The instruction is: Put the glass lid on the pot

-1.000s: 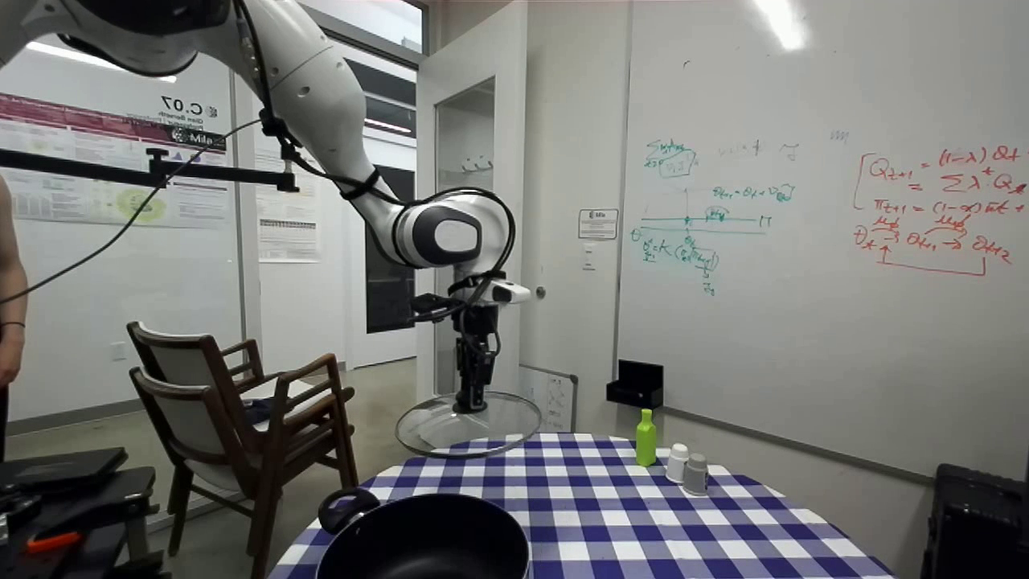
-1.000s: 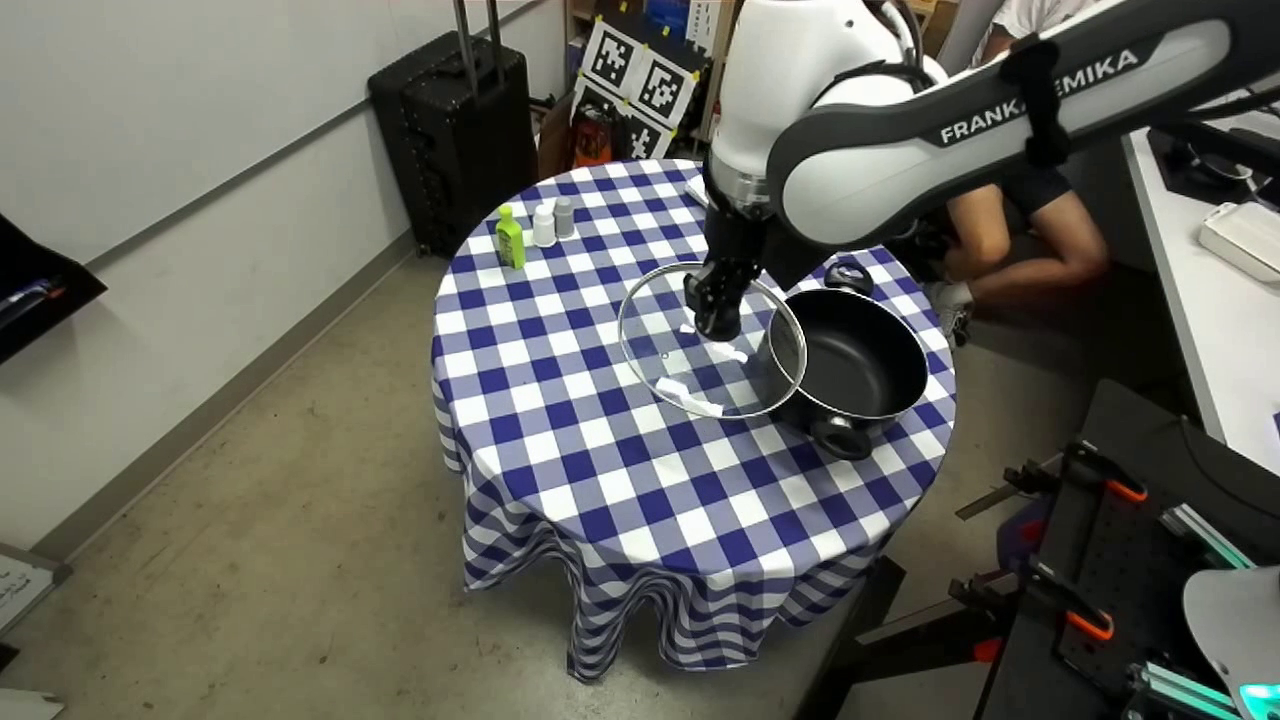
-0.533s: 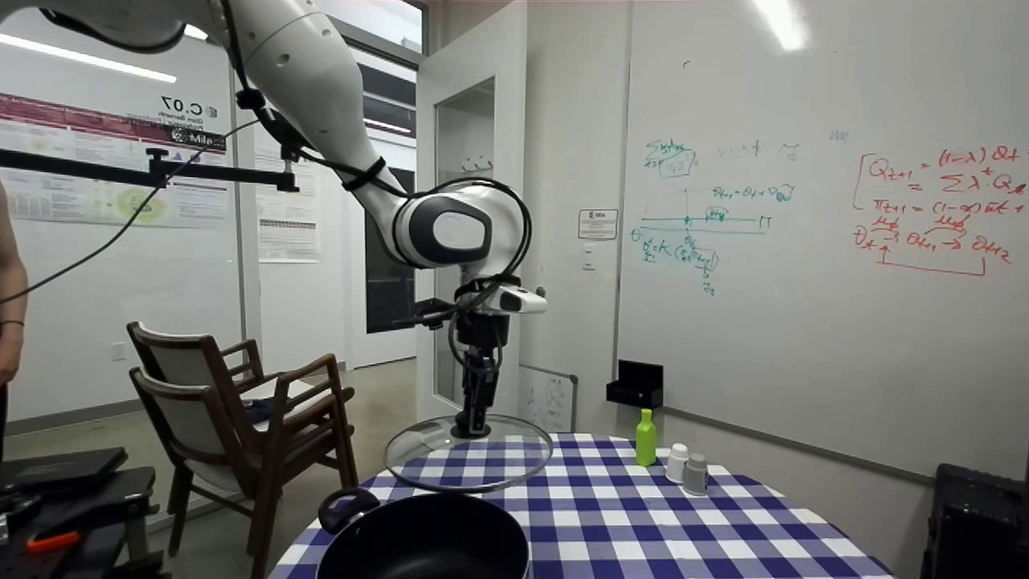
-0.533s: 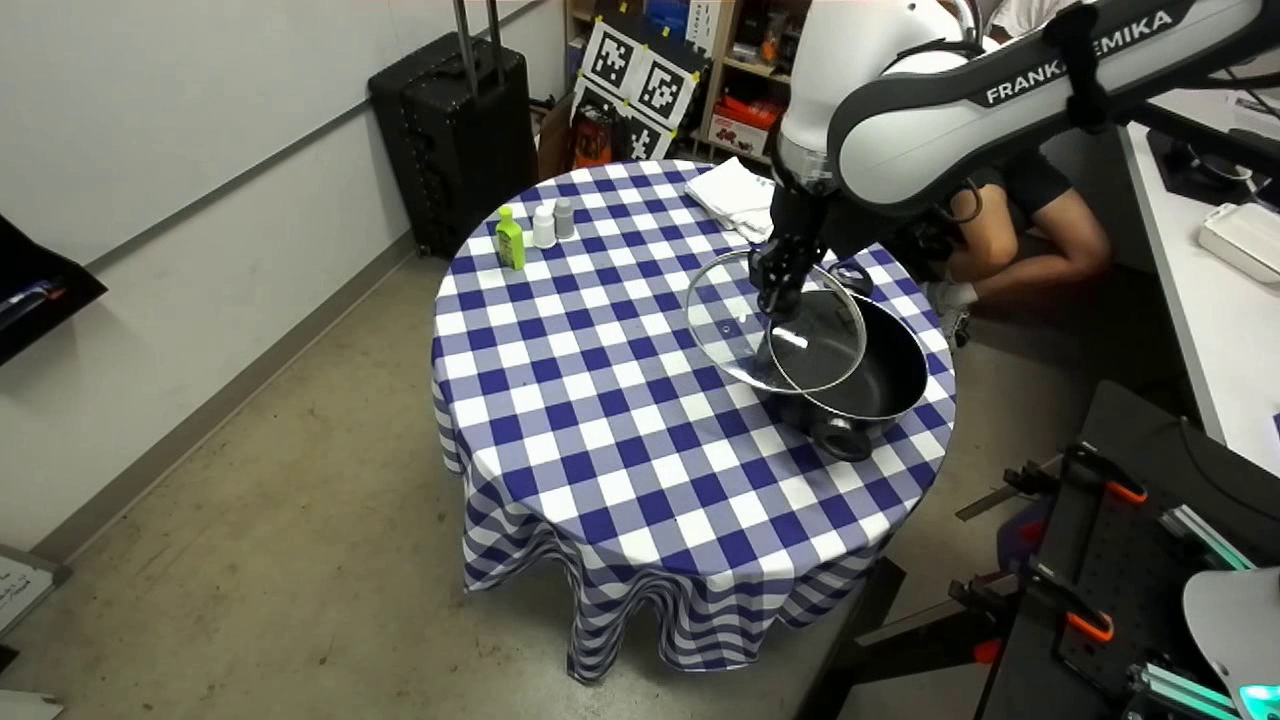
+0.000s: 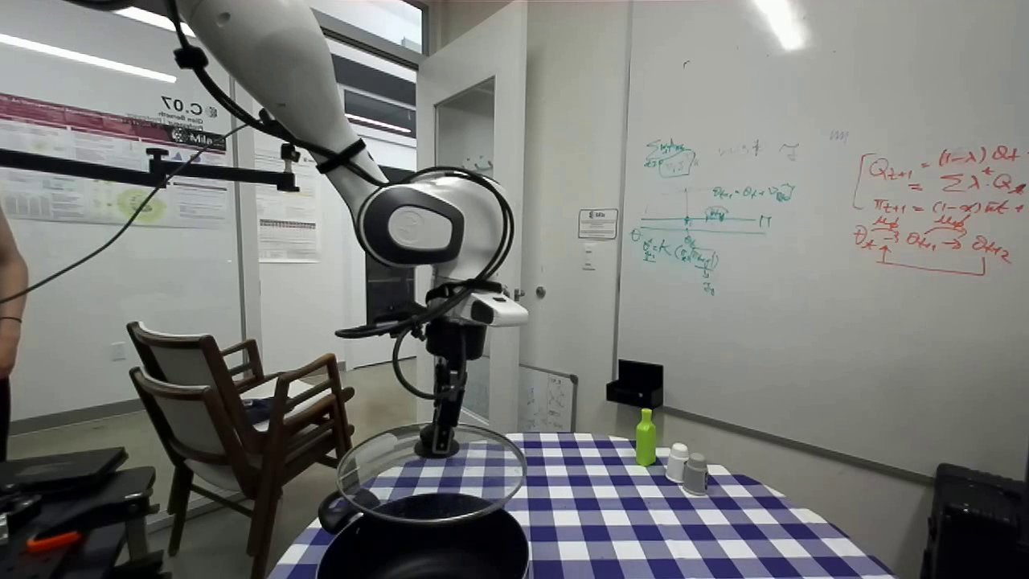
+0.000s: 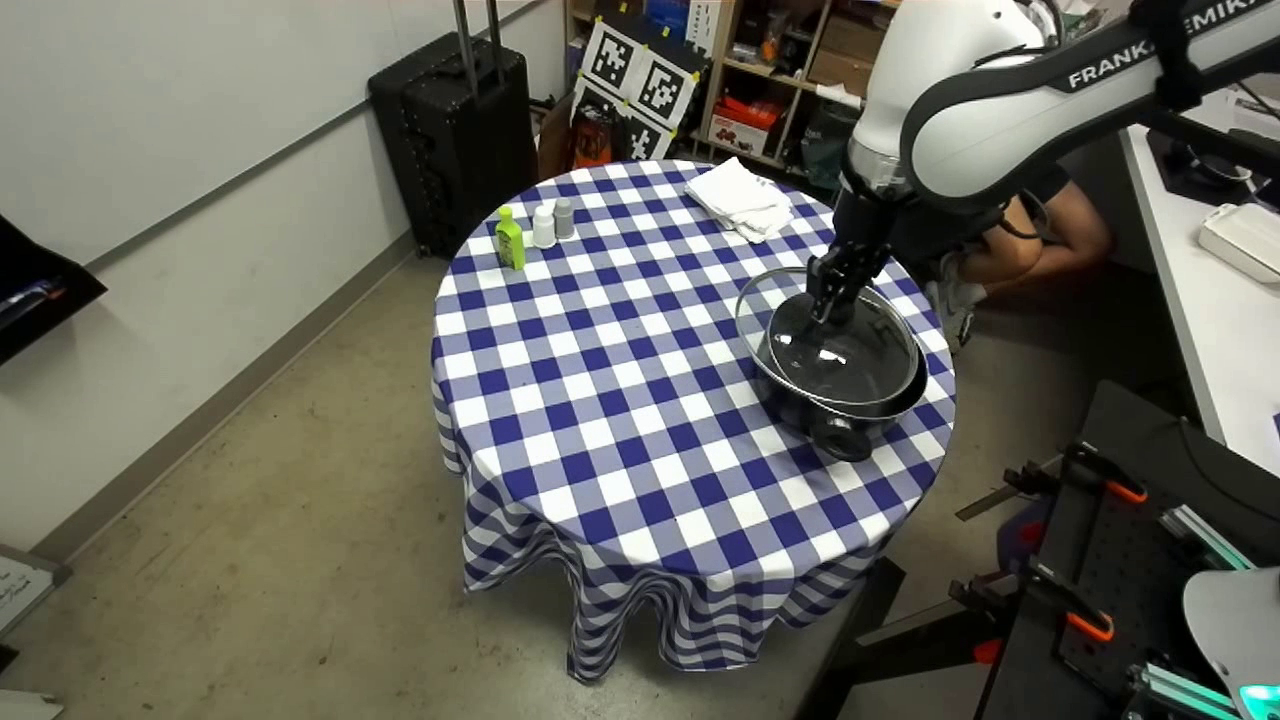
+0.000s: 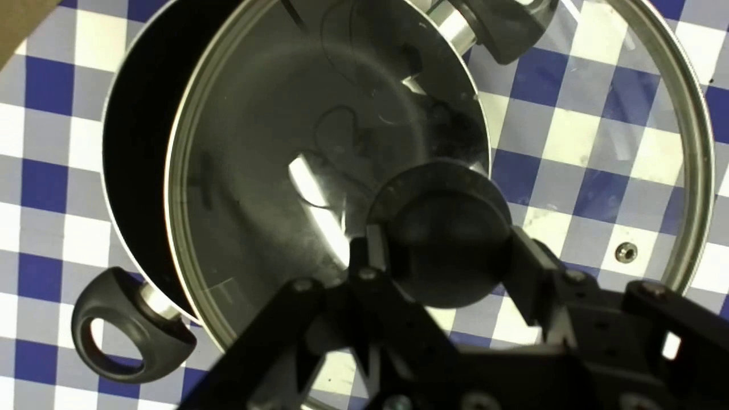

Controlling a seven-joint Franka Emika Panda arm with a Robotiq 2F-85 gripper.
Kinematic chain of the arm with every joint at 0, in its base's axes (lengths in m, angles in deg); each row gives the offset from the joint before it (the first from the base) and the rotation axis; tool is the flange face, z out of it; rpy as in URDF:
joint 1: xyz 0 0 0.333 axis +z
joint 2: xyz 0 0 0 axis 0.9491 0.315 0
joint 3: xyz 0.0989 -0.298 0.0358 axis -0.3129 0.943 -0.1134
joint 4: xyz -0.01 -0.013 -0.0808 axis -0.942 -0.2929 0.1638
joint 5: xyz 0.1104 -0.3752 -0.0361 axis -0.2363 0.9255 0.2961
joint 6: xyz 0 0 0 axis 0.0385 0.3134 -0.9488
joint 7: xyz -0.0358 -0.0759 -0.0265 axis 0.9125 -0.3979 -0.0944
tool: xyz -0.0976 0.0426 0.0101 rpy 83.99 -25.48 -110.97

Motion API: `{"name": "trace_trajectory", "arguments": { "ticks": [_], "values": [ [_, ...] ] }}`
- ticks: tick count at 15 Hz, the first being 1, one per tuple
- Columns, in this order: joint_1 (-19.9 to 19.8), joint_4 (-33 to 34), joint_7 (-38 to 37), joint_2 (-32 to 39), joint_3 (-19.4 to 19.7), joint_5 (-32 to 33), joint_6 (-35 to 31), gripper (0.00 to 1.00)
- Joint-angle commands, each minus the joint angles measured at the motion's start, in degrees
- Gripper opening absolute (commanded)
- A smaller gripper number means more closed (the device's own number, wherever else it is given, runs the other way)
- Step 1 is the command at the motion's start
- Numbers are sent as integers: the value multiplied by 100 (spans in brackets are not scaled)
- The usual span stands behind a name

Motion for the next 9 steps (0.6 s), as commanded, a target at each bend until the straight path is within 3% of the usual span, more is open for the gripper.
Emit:
{"name": "trace_trajectory", "arguments": {
  "ticks": [1, 9],
  "values": [
    [-173, -755, 339, -628, 5, -275, -323, 26],
    [-450, -1424, 892, -759, -116, -738, -1410, 26]
  ]
}}
